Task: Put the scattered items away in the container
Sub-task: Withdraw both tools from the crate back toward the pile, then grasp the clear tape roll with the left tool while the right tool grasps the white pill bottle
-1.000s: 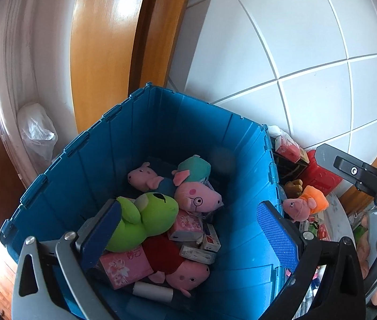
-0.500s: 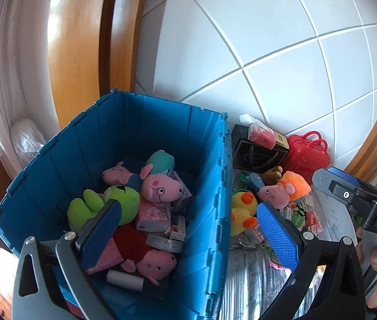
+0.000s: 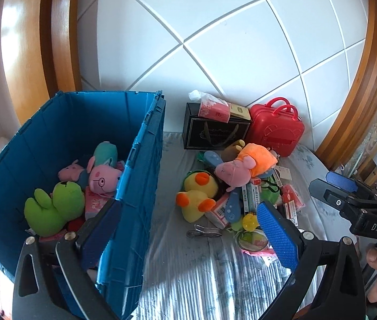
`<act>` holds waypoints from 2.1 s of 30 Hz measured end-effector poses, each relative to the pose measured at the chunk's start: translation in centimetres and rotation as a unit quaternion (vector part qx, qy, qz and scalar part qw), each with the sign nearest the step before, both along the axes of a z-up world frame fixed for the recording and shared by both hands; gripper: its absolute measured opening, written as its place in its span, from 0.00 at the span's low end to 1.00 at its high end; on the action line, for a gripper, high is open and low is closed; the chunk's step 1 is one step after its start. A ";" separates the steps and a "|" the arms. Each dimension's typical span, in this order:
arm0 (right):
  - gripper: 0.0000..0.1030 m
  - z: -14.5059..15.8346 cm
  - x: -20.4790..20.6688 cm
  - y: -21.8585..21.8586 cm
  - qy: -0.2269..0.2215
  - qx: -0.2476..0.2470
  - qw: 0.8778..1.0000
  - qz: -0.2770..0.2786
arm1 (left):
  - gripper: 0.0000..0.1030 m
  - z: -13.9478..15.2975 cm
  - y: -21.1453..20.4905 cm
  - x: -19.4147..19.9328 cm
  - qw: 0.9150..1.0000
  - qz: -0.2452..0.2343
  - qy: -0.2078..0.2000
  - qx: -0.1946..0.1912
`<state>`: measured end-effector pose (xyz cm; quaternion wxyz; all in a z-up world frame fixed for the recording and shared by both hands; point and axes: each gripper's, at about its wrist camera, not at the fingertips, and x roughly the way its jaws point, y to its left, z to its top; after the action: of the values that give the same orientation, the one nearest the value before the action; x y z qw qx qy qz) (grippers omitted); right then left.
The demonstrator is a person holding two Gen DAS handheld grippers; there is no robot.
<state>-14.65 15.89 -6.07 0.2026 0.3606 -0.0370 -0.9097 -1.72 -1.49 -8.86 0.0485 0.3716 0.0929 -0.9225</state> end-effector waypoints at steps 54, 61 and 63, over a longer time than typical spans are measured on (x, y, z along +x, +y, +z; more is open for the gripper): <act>0.99 -33.0 6.6 27.0 -0.242 0.123 0.946 -0.178 | 0.72 -33.6 26.4 -14.7 0.972 -0.160 -0.172 0.011; 0.99 -33.8 6.8 25.6 -0.255 0.140 0.943 -0.164 | 0.22 -33.5 26.7 -15.2 0.971 -0.171 -0.167 0.011; 0.97 -34.2 6.7 25.8 -0.264 0.132 0.940 -0.169 | 0.19 -33.4 27.1 -15.0 0.970 -0.176 -0.168 0.002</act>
<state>-7.92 41.70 -40.25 -0.0208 0.5999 -0.0295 -0.7992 -16.77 25.61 -42.24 -0.0999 0.5321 0.0182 -0.8405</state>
